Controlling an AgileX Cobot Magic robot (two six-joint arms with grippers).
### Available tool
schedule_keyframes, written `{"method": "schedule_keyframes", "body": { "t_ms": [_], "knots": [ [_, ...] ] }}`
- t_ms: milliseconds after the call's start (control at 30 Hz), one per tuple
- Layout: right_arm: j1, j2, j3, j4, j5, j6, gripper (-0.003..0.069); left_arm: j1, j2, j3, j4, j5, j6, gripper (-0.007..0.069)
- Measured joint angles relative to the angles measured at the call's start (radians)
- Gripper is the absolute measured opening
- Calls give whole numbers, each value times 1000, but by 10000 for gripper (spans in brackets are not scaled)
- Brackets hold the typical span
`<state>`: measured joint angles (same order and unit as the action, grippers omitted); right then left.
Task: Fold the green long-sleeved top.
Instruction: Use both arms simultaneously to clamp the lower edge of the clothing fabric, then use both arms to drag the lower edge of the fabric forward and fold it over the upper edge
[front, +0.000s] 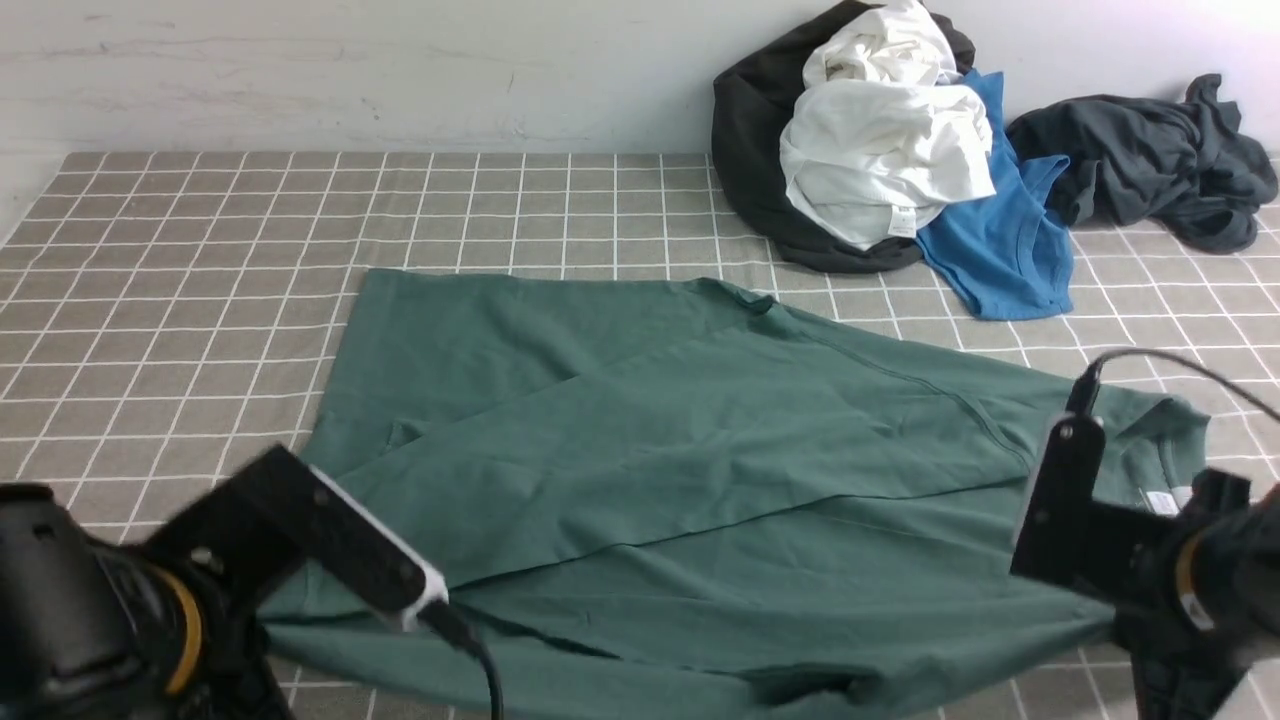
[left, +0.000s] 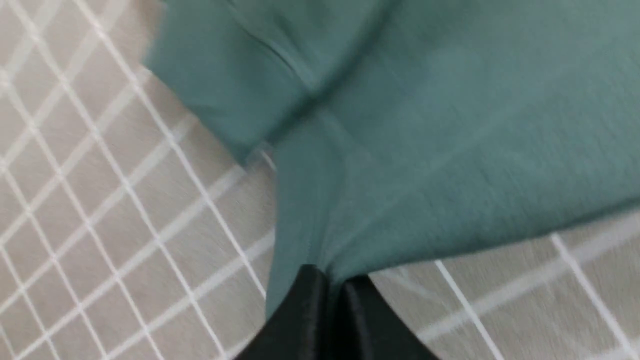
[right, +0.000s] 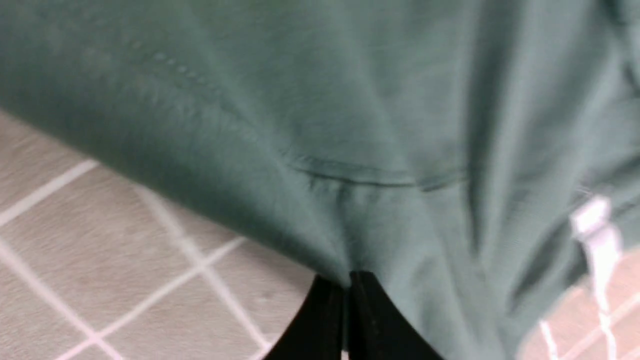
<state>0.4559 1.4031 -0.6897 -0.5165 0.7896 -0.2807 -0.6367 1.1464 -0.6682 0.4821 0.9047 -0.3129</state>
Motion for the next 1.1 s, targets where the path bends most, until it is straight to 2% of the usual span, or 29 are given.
{"method": "schedule_keyframes", "body": {
  "t_ms": [100, 133, 167, 300, 433, 533, 633, 667, 700, 733, 833, 900, 967, 1100],
  "knots": [
    [-26, 30, -139, 0, 18, 3, -3, 119, 28, -115, 0, -75, 17, 16],
    [-30, 34, -148, 0, 15, 3, -3, 128, 32, -131, 0, -82, 19, 16],
    [-67, 73, -218, 0, -27, 4, -3, 211, 74, -192, 4, -162, 21, 16],
    [-161, 224, -391, 0, -149, 6, -3, 367, 219, -325, 22, -364, -10, 16],
    [-205, 410, -581, 0, -210, 6, -3, 480, 450, -481, 27, -483, -47, 16],
    [-210, 514, -681, 0, -175, 6, -3, 503, 574, -587, 30, -445, -27, 16],
    [-210, 586, -766, 15, -55, 6, -3, 503, 681, -670, -10, -291, 61, 16],
    [-211, 607, -787, 49, 14, 6, -3, 503, 713, -700, -96, -194, 164, 16],
    [-211, 609, -788, 54, 30, 6, -3, 503, 718, -701, -109, -171, 177, 16],
    [-211, 612, -791, 92, 75, 7, -3, 503, 728, -708, -209, -91, 283, 16],
    [-211, 612, -796, 176, 156, 7, -3, 503, 730, -709, -466, 43, 516, 25],
    [-211, 612, -796, 232, 184, 1, -3, 502, 731, -709, -583, 87, 623, 50],
    [-211, 612, -797, 266, 187, -9, -3, 498, 738, -713, -667, 94, 703, 99],
    [-211, 612, -798, 291, 178, -13, -3, 498, 767, -717, -708, 96, 744, 183]
  ]
}}
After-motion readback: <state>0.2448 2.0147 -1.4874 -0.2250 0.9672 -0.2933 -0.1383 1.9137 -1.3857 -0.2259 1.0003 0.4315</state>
